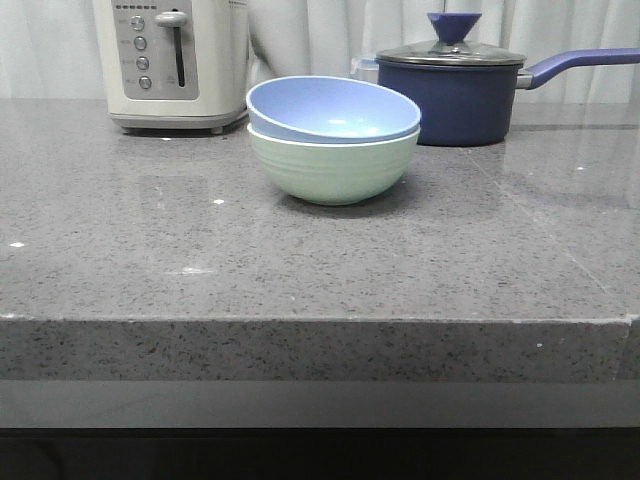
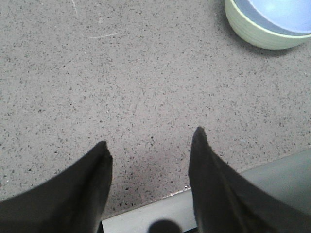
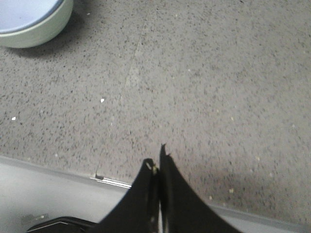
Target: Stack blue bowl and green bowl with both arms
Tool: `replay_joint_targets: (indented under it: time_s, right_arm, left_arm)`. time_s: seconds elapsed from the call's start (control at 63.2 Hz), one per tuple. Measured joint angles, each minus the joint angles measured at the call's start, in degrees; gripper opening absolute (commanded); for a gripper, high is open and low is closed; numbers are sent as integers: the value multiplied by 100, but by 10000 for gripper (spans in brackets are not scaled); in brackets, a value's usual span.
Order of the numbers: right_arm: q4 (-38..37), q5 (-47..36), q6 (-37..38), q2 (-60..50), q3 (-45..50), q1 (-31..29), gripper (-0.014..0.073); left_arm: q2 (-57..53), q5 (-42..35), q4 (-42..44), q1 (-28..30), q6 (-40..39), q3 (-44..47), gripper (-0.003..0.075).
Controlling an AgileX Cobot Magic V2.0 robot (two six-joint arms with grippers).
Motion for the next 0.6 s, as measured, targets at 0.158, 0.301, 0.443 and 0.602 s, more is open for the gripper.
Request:
replay_joint_targets:
  time_s: [0.158, 0.301, 0.443, 0.602]
  right_arm:
    - [0, 88, 62, -686, 230, 0, -54]
    - [0, 149, 65, -971, 293, 0, -54]
    - [0, 154, 65, -1002, 293, 0, -54]
    - [0, 163, 65, -1002, 297, 0, -54]
  left_arm:
    - [0, -34, 0, 0, 14, 0, 365]
    - [0, -37, 0, 0, 14, 0, 361]
    - [0, -47, 0, 0, 14, 0, 229]
    - [0, -47, 0, 0, 14, 0, 17]
